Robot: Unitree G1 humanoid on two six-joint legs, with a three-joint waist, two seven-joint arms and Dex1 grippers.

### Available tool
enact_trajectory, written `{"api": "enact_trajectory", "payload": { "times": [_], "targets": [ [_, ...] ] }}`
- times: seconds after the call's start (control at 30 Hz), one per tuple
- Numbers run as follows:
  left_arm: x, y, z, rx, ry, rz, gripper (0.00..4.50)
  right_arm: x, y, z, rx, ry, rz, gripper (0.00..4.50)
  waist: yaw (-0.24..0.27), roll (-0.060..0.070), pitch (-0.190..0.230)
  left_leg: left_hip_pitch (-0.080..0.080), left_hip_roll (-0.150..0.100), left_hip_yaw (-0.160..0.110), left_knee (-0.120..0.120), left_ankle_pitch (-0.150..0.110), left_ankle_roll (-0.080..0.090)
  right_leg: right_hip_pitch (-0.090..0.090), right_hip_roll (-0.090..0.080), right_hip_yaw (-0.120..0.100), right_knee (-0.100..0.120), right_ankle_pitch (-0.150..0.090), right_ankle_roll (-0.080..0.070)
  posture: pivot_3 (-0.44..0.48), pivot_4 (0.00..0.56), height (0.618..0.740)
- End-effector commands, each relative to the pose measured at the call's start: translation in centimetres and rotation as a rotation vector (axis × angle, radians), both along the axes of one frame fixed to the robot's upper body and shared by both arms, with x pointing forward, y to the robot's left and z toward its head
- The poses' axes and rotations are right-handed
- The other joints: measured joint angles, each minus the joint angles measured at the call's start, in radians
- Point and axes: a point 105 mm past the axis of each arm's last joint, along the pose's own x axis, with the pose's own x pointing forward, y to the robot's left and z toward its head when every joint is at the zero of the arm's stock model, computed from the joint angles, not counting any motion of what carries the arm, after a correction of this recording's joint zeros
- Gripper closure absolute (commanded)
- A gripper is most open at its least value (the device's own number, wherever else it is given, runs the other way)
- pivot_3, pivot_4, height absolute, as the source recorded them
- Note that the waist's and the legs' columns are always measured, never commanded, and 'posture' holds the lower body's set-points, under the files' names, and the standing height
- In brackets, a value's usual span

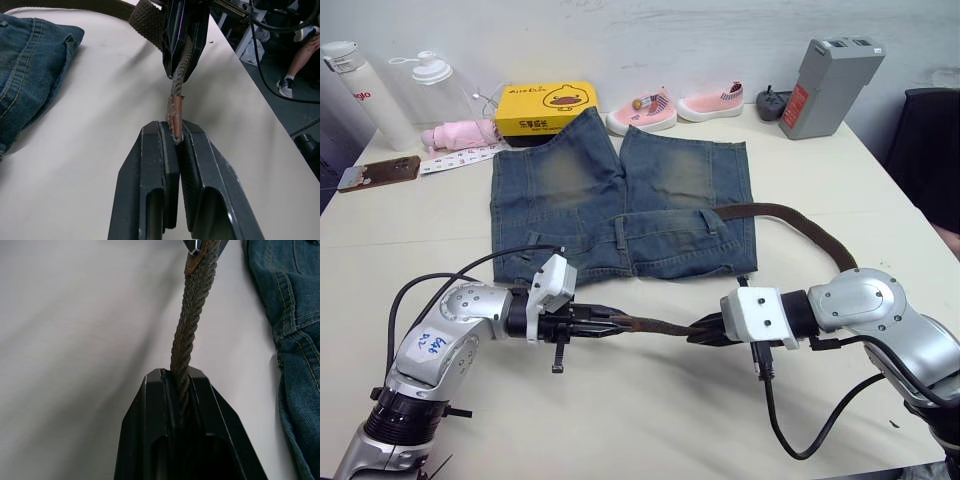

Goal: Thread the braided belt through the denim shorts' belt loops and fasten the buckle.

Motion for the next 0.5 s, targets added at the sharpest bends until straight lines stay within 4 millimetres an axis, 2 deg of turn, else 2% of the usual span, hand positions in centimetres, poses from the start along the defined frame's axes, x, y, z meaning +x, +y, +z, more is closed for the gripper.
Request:
{"api": "enact_trajectory", "payload": {
  "times": [0.03, 0.13, 0.23, 0.33, 0.4, 0.5],
  "targets": [
    [0.0, -0.6, 0.6, -0.049, 0.027, 0.022, 4.5, 1.3, 0.0, 1.7, 0.114, 0.033, -0.13, 3.29, 0.0, 0.0, 0.0, 0.0, 0.0, 0.0, 0.0, 0.0, 0.0, 0.0, 0.0, 0.0, 0.0, 0.0, 0.0, 0.0, 0.15, 0.636],
    [0.3, -1.1, 0.7, -0.118, 0.115, 0.081, 4.5, 3.0, -0.8, 3.7, 0.266, 0.049, -0.274, 1.74, 0.001, -0.001, 0.0, 0.0, 0.0, 0.0, 0.0, 0.001, 0.0, 0.0, 0.0, 0.001, 0.0, 0.0, 0.0, 0.0, 0.15, 0.636],
    [0.4, -1.7, 0.8, -0.182, 0.197, 0.132, 4.5, 2.7, -1.4, 5.9, 0.442, 0.157, -0.333, 0.21, 0.002, -0.001, 0.0, 0.0, -0.001, 0.0, -0.001, 0.001, 0.001, 0.0, 0.0, 0.001, 0.0, 0.002, 0.003, 0.0, 0.15, 0.636],
    [0.4, -2.4, 1.6, -0.284, 0.292, 0.172, 4.5, 0.2, -1.6, 7.9, 0.641, 0.365, -0.261, 0.09, 0.007, -0.001, 0.0, 0.0, -0.001, -0.002, -0.003, 0.002, 0.0, 0.0, 0.0, 0.001, 0.0, 0.003, 0.005, 0.0, 0.15, 0.636],
    [0.3, -2.9, 3.1, -0.375, 0.336, 0.167, 4.5, -1.3, -1.6, 9.3, 0.798, 0.531, -0.192, 0.09, 0.01, -0.002, 0.0, 0.0, 0.0, -0.002, -0.003, 0.002, 0.0, 0.0, 0.0, 0.001, 0.0, 0.003, 0.005, 0.0, 0.15, 0.636],
    [0.2, -3.3, 4.8, -0.441, 0.363, 0.151, 4.5, -3.4, -1.1, 9.3, 0.856, 0.715, -0.138, 0.09, 0.011, -0.002, 0.0, 0.0, 0.0, -0.001, -0.002, 0.002, 0.0, -0.001, 0.0, 0.002, 0.001, 0.003, 0.005, 0.0, 0.15, 0.636]
  ]
}}
